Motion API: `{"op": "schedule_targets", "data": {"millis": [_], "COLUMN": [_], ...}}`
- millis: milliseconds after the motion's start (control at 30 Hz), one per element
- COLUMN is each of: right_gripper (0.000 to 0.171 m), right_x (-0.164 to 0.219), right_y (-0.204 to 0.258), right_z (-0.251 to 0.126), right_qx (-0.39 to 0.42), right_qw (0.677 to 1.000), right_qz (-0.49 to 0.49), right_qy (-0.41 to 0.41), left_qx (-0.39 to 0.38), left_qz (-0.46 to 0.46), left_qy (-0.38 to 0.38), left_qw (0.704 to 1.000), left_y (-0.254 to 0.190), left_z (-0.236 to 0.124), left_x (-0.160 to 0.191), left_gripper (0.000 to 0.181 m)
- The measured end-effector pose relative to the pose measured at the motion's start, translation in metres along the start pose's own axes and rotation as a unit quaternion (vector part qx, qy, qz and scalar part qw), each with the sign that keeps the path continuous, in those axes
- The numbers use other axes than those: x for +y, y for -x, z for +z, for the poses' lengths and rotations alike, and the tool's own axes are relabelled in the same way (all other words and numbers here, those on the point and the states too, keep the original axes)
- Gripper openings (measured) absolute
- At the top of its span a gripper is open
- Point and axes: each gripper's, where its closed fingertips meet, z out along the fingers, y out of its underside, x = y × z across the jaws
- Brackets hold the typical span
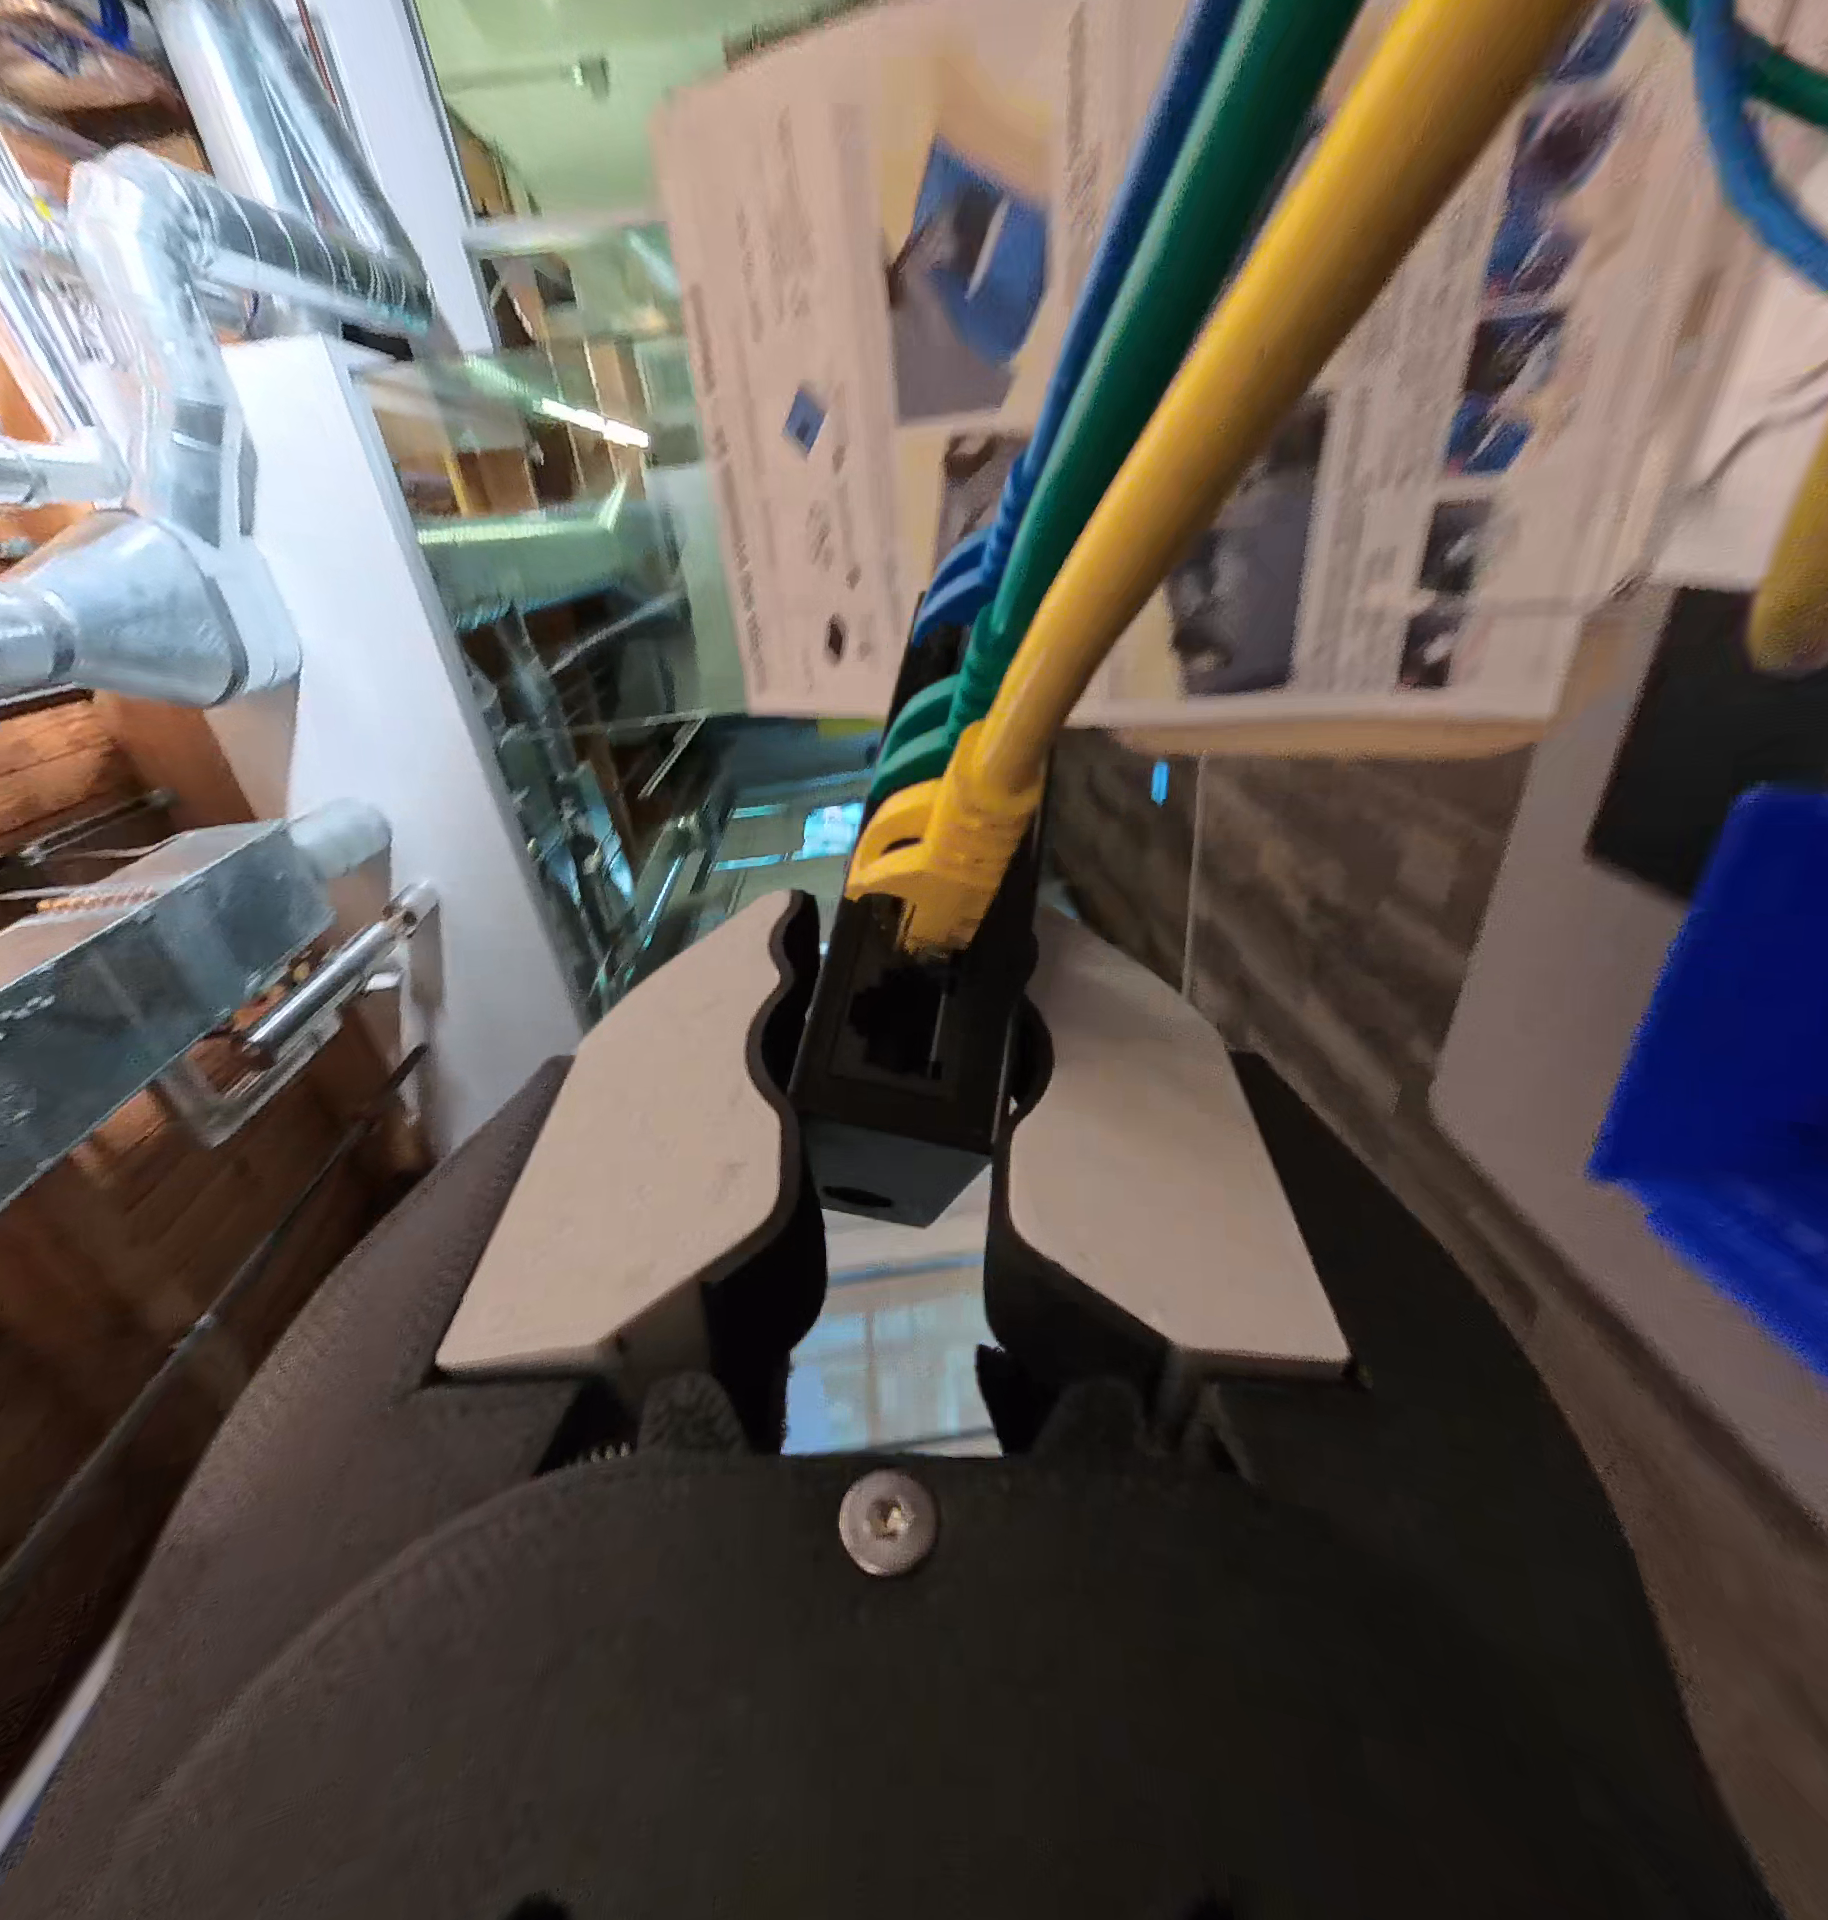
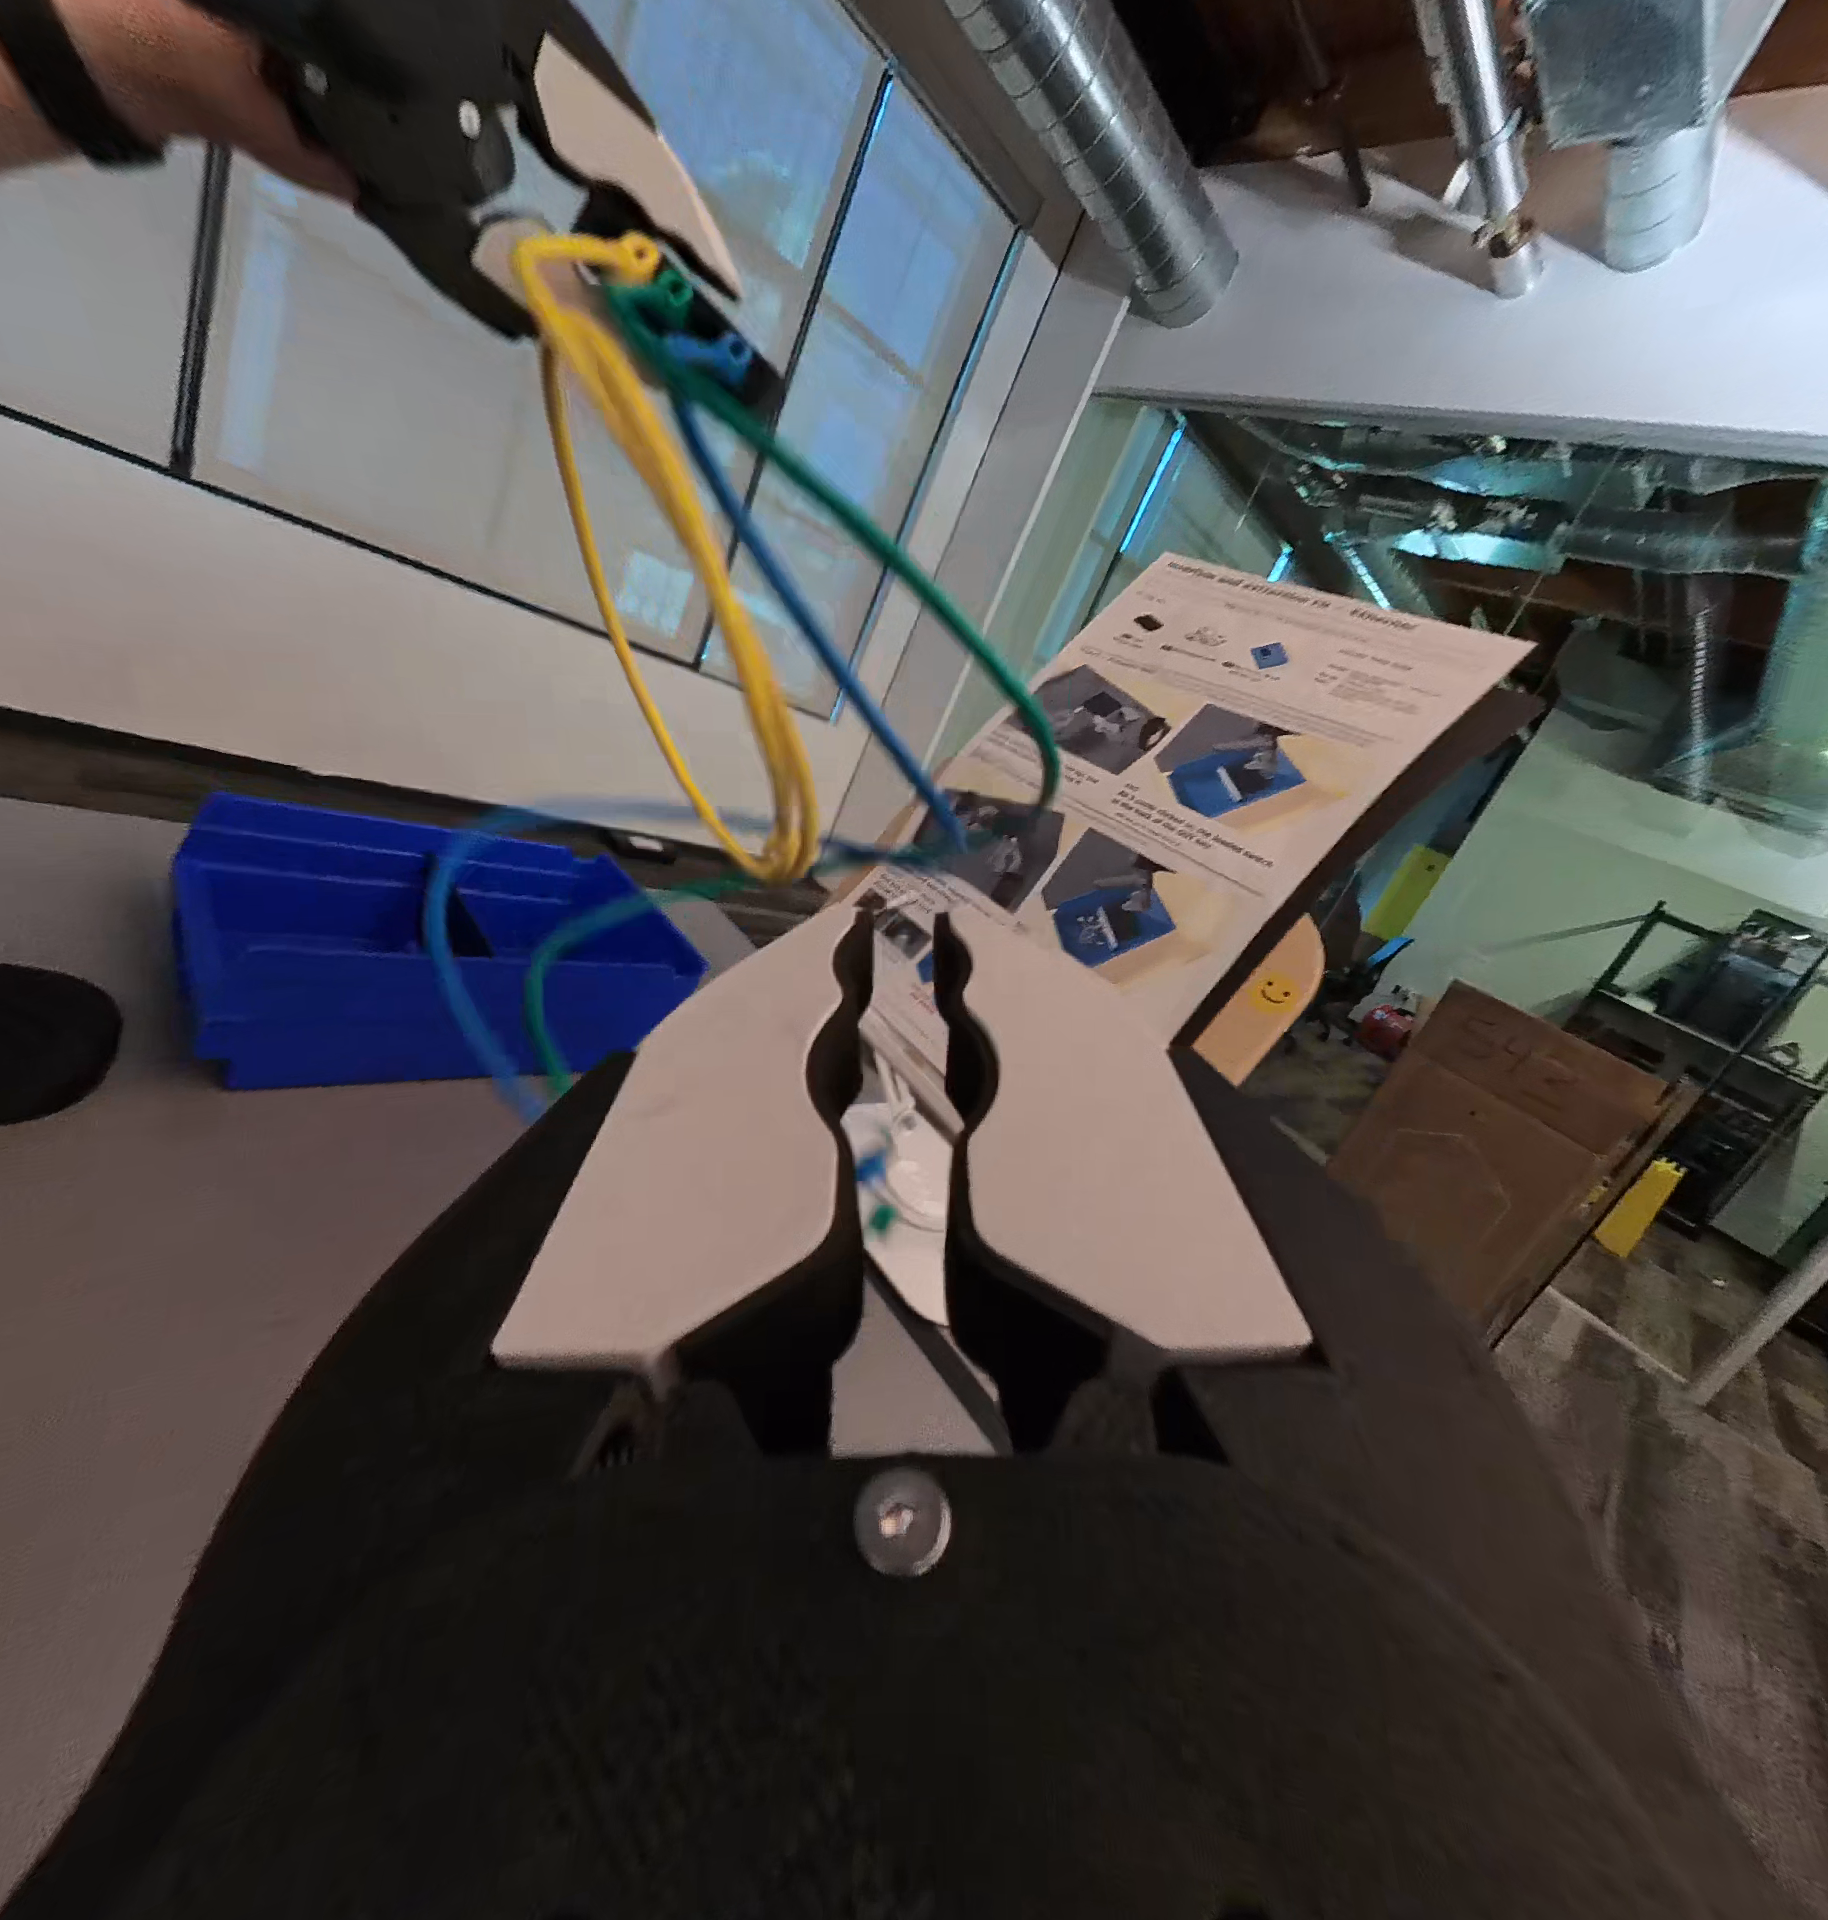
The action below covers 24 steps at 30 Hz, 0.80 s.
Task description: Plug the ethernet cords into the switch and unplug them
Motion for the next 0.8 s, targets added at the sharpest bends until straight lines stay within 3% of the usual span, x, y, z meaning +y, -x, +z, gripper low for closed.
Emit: {"op": "schedule_targets", "data": {"millis": [267,367,433,600,700,800], "right_gripper": [0.02,0.02,0.022,0.029,0.038,0.039], "right_x": [-0.003,-0.015,-0.006,0.051,0.081,0.085], "right_y": [0.053,0.101,0.131,0.172,0.168,0.171], "right_z": [0.045,0.065,0.08,0.11,0.118,0.12], "right_qx": [-0.073,-0.122,-0.133,-0.151,-0.149,-0.155], "right_qw": [0.996,0.992,0.989,0.974,0.972,0.972], "right_qz": [0.058,0.004,-0.059,-0.141,-0.097,-0.077], "right_qy": [0.005,-0.035,-0.019,0.09,0.153,0.157], "left_qx": [-0.042,-0.02,-0.002,0.019,0.01,0.026], "left_qz": [-0.07,-0.051,-0.042,-0.049,-0.042,-0.061], "left_qy": [-0.082,-0.084,-0.086,-0.087,-0.084,-0.082], "left_qw": [0.993,0.995,0.995,0.995,0.996,0.994], "left_y": [-0.139,-0.187,-0.21,-0.232,-0.23,-0.234], "left_z": [0.01,0.016,0.022,0.033,0.033,0.032], "left_x": [-0.045,-0.066,-0.078,-0.085,-0.08,-0.076], "left_gripper": [0.034,0.033,0.033,0.033,0.034,0.034]}}
